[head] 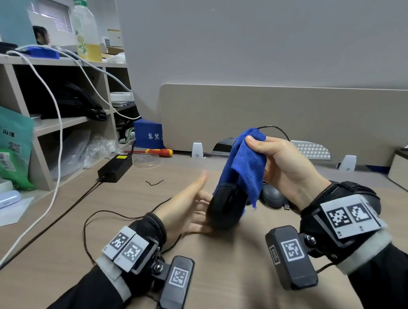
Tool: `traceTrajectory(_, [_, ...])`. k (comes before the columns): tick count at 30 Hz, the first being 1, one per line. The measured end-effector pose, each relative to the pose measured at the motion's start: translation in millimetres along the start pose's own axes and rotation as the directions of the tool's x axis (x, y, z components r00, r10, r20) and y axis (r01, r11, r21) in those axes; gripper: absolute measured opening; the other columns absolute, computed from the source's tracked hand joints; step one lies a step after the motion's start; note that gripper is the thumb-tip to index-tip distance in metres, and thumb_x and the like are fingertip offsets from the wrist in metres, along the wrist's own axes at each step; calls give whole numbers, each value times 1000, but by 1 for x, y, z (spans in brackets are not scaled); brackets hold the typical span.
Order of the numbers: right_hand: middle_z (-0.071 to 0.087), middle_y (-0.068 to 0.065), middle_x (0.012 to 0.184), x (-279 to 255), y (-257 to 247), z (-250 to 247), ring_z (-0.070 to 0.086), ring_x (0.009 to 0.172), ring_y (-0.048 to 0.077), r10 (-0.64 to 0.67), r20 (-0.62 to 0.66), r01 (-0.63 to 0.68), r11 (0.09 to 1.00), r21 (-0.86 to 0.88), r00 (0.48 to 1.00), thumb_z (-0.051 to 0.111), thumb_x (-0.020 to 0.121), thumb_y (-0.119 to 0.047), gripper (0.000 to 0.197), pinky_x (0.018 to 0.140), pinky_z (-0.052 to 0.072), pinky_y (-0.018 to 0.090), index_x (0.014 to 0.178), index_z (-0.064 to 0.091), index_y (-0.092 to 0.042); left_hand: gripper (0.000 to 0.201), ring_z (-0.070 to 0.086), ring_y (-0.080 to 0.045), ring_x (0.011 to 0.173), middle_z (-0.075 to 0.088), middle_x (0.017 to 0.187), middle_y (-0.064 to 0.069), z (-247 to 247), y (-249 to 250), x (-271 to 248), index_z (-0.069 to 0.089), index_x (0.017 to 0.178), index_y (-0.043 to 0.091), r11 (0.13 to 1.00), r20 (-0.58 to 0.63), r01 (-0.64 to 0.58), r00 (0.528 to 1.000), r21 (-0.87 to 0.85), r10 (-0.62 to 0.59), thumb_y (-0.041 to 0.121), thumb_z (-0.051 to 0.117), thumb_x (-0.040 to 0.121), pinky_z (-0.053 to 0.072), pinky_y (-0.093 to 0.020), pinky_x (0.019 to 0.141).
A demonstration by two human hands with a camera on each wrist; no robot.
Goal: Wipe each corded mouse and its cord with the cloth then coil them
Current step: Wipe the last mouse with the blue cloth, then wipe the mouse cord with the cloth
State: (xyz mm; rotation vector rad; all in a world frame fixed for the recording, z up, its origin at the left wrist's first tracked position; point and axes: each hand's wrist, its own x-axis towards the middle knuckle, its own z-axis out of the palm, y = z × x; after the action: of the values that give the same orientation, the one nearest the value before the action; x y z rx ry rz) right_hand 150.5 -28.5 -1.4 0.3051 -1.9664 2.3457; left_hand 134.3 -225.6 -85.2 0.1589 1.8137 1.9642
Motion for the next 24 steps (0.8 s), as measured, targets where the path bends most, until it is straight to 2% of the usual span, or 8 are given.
traceTrajectory(6, [67,6,83,1,0,-1,65,81,21,34,-11,-34,999,-24,999,63,94,-13,11,75,51,34,94,70,-5,42,54,-21,82,58,86,-4,-17,8,12,63,83,16,990,-367,5,929,142,48,53,49,97,43,-28,68])
traceTrajectory(10, [68,4,83,0,2,3,66,78,20,50,11,-49,998,-39,999,63,94,-14,11,73,52,32,98,69,-5,30,44,-15,57,57,80,-5,-30,17,11,61,84,12,979,-537,-95,824,183,180,38,55,98,33,-22,52])
traceTrajectory(13, [69,5,86,-1,4,8,67,80,21,50,12,-49,997,-62,999,64,94,-15,17,70,52,32,105,68,-3,23,43,-10,49,60,70,-4,-17,21,1,62,81,12,930,-345,-318,865,185,364,31,65,93,29,-17,42])
traceTrajectory(17, [68,5,83,-2,12,17,67,79,21,65,-11,-66,993,-93,998,63,94,-15,13,72,51,33,100,70,-5,13,57,-10,72,69,79,2,15,19,-11,72,88,14,776,82,-556,825,298,560,18,67,77,47,-23,63])
traceTrajectory(19, [68,3,76,-3,15,22,67,69,16,75,-18,-76,995,-67,997,62,95,-12,10,60,51,26,97,68,-5,16,60,-12,75,72,81,0,21,12,-9,77,84,25,758,82,-591,800,275,594,16,69,74,50,-28,67])
traceTrajectory(21, [67,3,74,-4,16,24,67,65,14,76,-24,-77,997,-21,997,61,95,-10,10,54,51,23,97,68,-3,13,59,-11,70,70,83,-14,23,5,-6,78,85,23,717,12,-633,752,293,659,25,72,73,47,-30,62])
traceTrajectory(23, [70,5,80,-4,17,24,69,72,17,65,-12,-66,997,-29,998,62,95,-11,11,60,54,26,95,70,-4,9,59,-9,66,69,85,-19,23,3,-3,77,87,17,678,-17,-663,711,318,703,16,70,81,47,-29,61])
traceTrajectory(24, [70,6,84,-4,18,25,69,77,18,63,-12,-63,997,-38,998,63,94,-11,11,66,55,29,95,71,-5,14,62,-7,70,72,83,-10,21,4,-2,76,86,18,662,-14,-670,699,335,715,5,69,85,50,-28,66])
